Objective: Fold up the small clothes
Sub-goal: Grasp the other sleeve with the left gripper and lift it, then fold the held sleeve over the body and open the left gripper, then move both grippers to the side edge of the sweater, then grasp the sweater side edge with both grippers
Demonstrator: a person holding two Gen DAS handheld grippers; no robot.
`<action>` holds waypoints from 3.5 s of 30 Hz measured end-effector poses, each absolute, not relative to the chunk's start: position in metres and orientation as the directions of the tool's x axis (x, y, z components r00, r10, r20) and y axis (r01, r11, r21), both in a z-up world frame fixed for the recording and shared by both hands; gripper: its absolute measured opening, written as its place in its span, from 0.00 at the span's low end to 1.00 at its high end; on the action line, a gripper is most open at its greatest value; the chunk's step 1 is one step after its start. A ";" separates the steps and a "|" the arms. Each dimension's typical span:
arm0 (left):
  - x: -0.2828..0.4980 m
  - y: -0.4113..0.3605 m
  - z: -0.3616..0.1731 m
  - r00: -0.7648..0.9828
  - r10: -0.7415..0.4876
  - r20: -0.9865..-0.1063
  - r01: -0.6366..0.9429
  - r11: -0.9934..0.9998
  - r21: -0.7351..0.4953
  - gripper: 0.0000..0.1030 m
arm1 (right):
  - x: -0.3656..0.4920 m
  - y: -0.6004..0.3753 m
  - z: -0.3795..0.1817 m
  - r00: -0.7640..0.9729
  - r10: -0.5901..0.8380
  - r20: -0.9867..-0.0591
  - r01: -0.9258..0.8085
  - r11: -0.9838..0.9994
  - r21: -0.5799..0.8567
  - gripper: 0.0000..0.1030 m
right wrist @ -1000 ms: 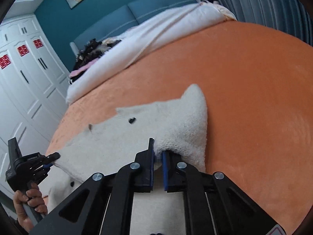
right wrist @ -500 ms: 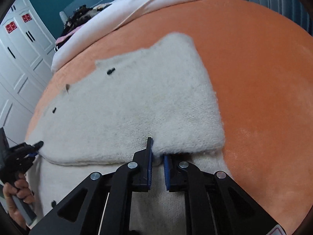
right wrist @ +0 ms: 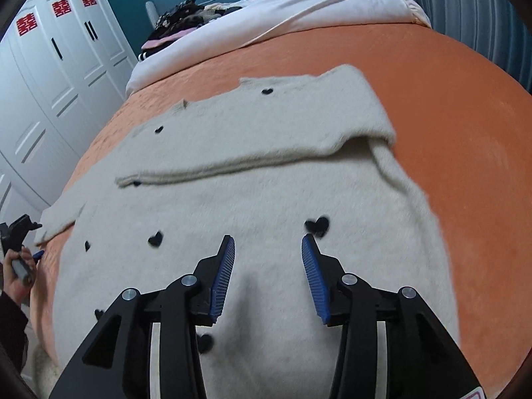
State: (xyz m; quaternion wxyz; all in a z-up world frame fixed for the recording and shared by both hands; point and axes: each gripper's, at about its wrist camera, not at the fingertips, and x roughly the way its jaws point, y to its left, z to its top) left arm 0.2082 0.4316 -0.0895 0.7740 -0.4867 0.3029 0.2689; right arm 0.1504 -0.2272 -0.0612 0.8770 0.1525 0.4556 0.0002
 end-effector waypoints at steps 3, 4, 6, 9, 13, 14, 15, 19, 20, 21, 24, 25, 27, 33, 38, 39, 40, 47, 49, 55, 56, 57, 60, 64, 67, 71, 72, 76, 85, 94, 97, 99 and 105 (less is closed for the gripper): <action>0.225 0.448 -0.080 0.671 0.113 -0.733 -0.713 0.371 -0.596 0.13 | 0.143 -0.209 -0.068 0.557 0.159 -0.815 0.131 0.952 0.275 0.44; 0.237 0.444 -0.072 0.691 0.080 -0.718 -0.683 0.396 -0.613 0.03 | 0.142 -0.205 -0.068 0.554 0.162 -0.816 0.131 0.952 0.278 0.44; 0.260 0.420 -0.038 0.731 0.088 -0.677 -0.625 0.487 -0.611 0.06 | 0.143 -0.201 -0.065 0.558 0.171 -0.812 0.127 0.949 0.287 0.44; 0.296 0.340 0.043 0.819 0.046 -0.571 -0.435 0.699 -0.568 0.06 | 0.146 -0.201 -0.056 0.583 0.175 -0.794 0.125 0.945 0.301 0.44; 0.317 0.192 0.121 0.873 -0.193 -0.448 -0.088 0.842 -0.533 0.07 | 0.148 -0.213 -0.047 0.613 0.160 -0.774 0.146 0.939 0.311 0.44; 0.319 0.153 0.125 0.854 -0.263 -0.449 -0.014 0.851 -0.525 0.08 | 0.146 -0.219 -0.046 0.621 0.151 -0.769 0.158 0.937 0.312 0.45; 0.320 0.117 0.123 0.826 -0.323 -0.462 0.043 0.853 -0.520 0.10 | 0.145 -0.224 -0.045 0.626 0.143 -0.767 0.169 0.935 0.313 0.46; 0.313 -0.005 0.053 0.662 -0.427 -0.616 0.136 0.877 -0.461 0.59 | 0.140 -0.250 -0.050 0.621 0.100 -0.777 0.216 0.932 0.292 0.50; 0.308 -0.021 0.027 0.621 -0.412 -0.667 0.108 0.888 -0.447 0.74 | 0.140 -0.257 -0.051 0.614 0.088 -0.784 0.225 0.933 0.281 0.51; 0.304 -0.025 0.007 0.596 -0.412 -0.689 0.087 0.886 -0.455 0.72 | 0.140 -0.262 -0.050 0.613 0.082 -0.786 0.228 0.934 0.275 0.51; 0.288 -0.008 -0.039 0.551 -0.405 -0.730 -0.035 0.863 -0.505 0.72 | 0.148 -0.276 -0.044 0.631 0.098 -0.769 0.215 0.931 0.295 0.55; 0.284 0.008 -0.047 0.558 -0.396 -0.730 -0.086 0.847 -0.525 0.72 | 0.153 -0.279 -0.042 0.639 0.110 -0.762 0.208 0.928 0.308 0.57; 0.284 0.041 -0.052 0.580 -0.361 -0.731 -0.169 0.824 -0.541 0.72 | 0.175 -0.283 -0.038 0.648 0.152 -0.746 0.185 0.919 0.348 0.59; 0.294 0.136 -0.069 0.611 -0.300 -0.733 -0.379 0.702 -0.603 0.72 | 0.275 -0.284 -0.049 0.646 0.227 -0.729 0.185 0.880 0.438 0.61; 0.296 0.167 -0.080 0.616 -0.301 -0.728 -0.449 0.626 -0.638 0.53 | 0.346 -0.264 -0.081 0.582 0.216 -0.784 0.228 0.882 0.413 0.54; 0.301 0.164 -0.081 0.609 -0.292 -0.737 -0.455 0.633 -0.627 0.35 | 0.354 -0.258 -0.081 0.578 0.228 -0.783 0.214 0.884 0.415 0.41; 0.302 0.164 -0.078 0.622 -0.289 -0.728 -0.443 0.637 -0.631 0.26 | 0.358 -0.255 -0.075 0.583 0.236 -0.778 0.196 0.888 0.416 0.06; 0.307 0.161 -0.052 0.698 -0.214 -0.683 -0.350 0.730 -0.587 0.12 | 0.299 -0.267 0.017 0.842 0.210 -0.497 0.049 0.888 0.458 0.06; 0.311 0.149 -0.073 0.640 -0.203 -0.741 -0.369 0.764 -0.529 0.12 | 0.310 -0.278 -0.029 0.756 0.162 -0.634 0.144 0.904 0.403 0.06; 0.306 0.135 -0.089 0.617 -0.153 -0.772 -0.363 0.815 -0.452 0.11 | 0.300 -0.298 -0.066 0.711 0.215 -0.670 0.202 0.850 0.486 0.06; 0.305 0.137 -0.088 0.616 -0.154 -0.773 -0.362 0.816 -0.451 0.11 | 0.298 -0.297 -0.060 0.727 0.216 -0.651 0.188 0.850 0.492 0.06; 0.305 0.138 -0.088 0.615 -0.153 -0.774 -0.365 0.814 -0.451 0.11 | 0.300 -0.297 -0.062 0.720 0.203 -0.664 0.191 0.861 0.471 0.06; 0.304 0.136 -0.087 0.608 -0.132 -0.783 -0.371 0.824 -0.427 0.11 | 0.318 -0.293 -0.100 0.601 0.191 -0.776 0.228 0.890 0.395 0.06; 0.301 0.126 -0.076 0.596 -0.087 -0.798 -0.334 0.877 -0.345 0.15 | 0.289 -0.291 -0.063 0.661 0.178 -0.729 0.207 0.891 0.405 0.15; 0.278 0.126 -0.060 0.589 -0.075 -0.805 -0.290 0.909 -0.297 0.32 | 0.242 -0.290 -0.030 0.681 0.128 -0.721 0.190 0.919 0.344 0.27; 0.217 0.139 -0.043 0.577 -0.053 -0.815 -0.259 0.934 -0.244 0.72 | 0.147 -0.307 -0.025 0.627 0.050 -0.778 0.237 0.939 0.251 0.54; 0.198 0.144 -0.042 0.569 -0.050 -0.821 -0.253 0.939 -0.233 0.80 | 0.119 -0.320 -0.032 0.598 0.041 -0.801 0.254 0.938 0.237 0.55; 0.119 0.169 -0.056 0.493 -0.077 -0.866 -0.280 0.929 -0.242 0.85 | 0.030 -0.332 -0.064 0.457 0.077 -0.886 0.311 0.919 0.241 0.56; 0.053 0.160 -0.078 0.431 -0.170 -0.886 -0.290 0.904 -0.315 0.90 | -0.002 -0.299 -0.090 0.436 0.260 -0.861 0.297 0.862 0.411 0.60; 0.063 0.127 -0.055 0.399 -0.145 -0.905 -0.186 0.954 -0.235 0.12 | 0.002 -0.292 -0.060 0.571 0.278 -0.773 0.252 0.836 0.487 0.10; 0.058 0.119 -0.038 0.424 -0.118 -0.898 -0.164 0.965 -0.204 0.09 | 0.000 -0.286 -0.040 0.607 0.256 -0.753 0.222 0.855 0.469 0.10; 0.052 0.113 -0.026 0.443 -0.099 -0.891 -0.141 0.974 -0.179 0.09 | -0.002 -0.284 -0.029 0.622 0.244 -0.744 0.211 0.863 0.459 0.09; 0.037 0.107 -0.003 0.465 -0.076 -0.882 -0.097 0.986 -0.136 0.08 | -0.015 -0.290 -0.013 0.643 0.226 -0.732 0.202 0.871 0.447 0.08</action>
